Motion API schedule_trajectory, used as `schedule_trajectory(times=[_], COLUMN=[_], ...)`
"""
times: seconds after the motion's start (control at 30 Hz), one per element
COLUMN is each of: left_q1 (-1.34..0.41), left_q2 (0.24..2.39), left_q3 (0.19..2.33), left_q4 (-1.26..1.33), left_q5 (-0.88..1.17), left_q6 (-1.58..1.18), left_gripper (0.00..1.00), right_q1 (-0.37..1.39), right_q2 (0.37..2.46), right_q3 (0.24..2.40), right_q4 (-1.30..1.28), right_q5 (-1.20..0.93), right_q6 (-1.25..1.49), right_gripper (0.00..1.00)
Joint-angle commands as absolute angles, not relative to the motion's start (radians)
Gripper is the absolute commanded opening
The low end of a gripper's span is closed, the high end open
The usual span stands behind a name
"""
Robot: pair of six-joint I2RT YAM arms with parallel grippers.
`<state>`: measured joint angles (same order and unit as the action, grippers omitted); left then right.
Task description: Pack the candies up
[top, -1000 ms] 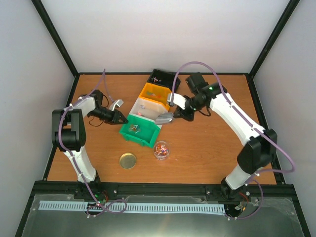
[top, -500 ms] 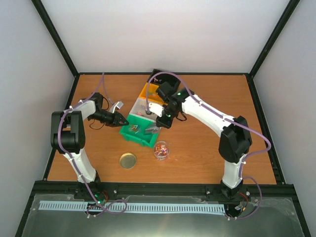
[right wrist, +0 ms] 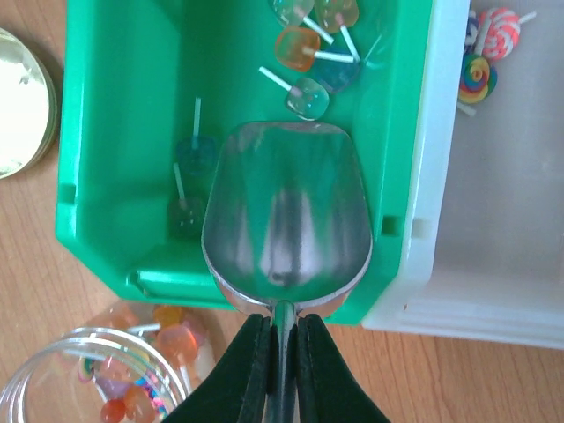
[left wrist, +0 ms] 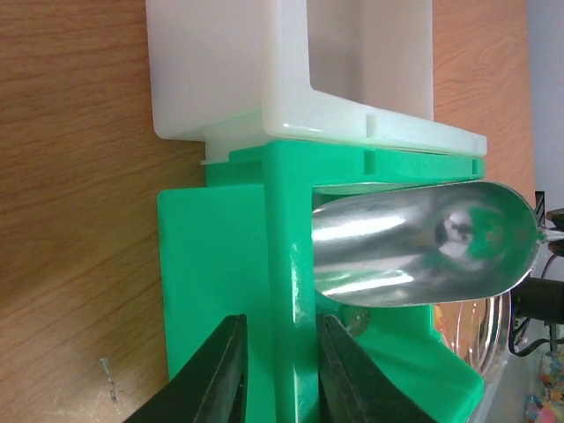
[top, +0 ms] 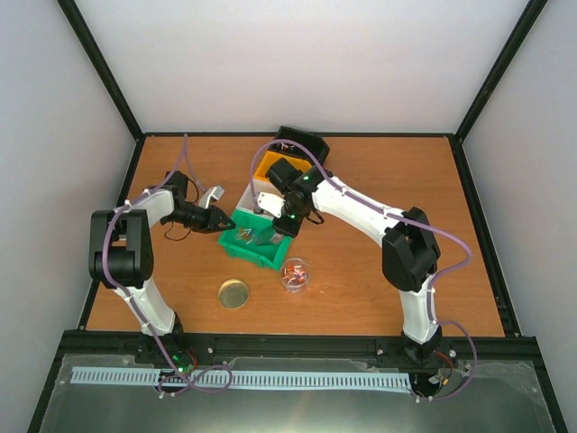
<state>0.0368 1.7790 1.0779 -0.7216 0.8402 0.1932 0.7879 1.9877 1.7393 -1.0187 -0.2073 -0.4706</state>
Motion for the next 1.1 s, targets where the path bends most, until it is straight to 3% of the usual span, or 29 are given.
schedule_trajectory(times=[0.0,0.4,0.67,1.07], left_q1=[0.027,-0.011,-0.020,-0.020], left_q2=[1.770,1.763,1.792,1.830], left_q3=[1.047,1.033,1.038,1.076], left_q4=[-0.706,-0.697,-0.699,-0.744], left_q5=[0.756,0.753,0.768,0.762], left_q6=[0.184,0.195,0.200,0.212], left_gripper=[0.23,0.23,0.23,0.23], right_q1=[0.811,0.811,0.807,0.727], right_q2=[2.054,2.171,2.011,1.948], right_q3=[1.759,1.740,1.361,1.116], right_q4=[-1.002,-0.837,-0.380,0.198], right_q5=[-0.131,-0.204,-0.402,-0.618], right_q6=[-0.429,-0.408,-0.411,-0.199], right_gripper=[0.03,0.03,0.03,0.03])
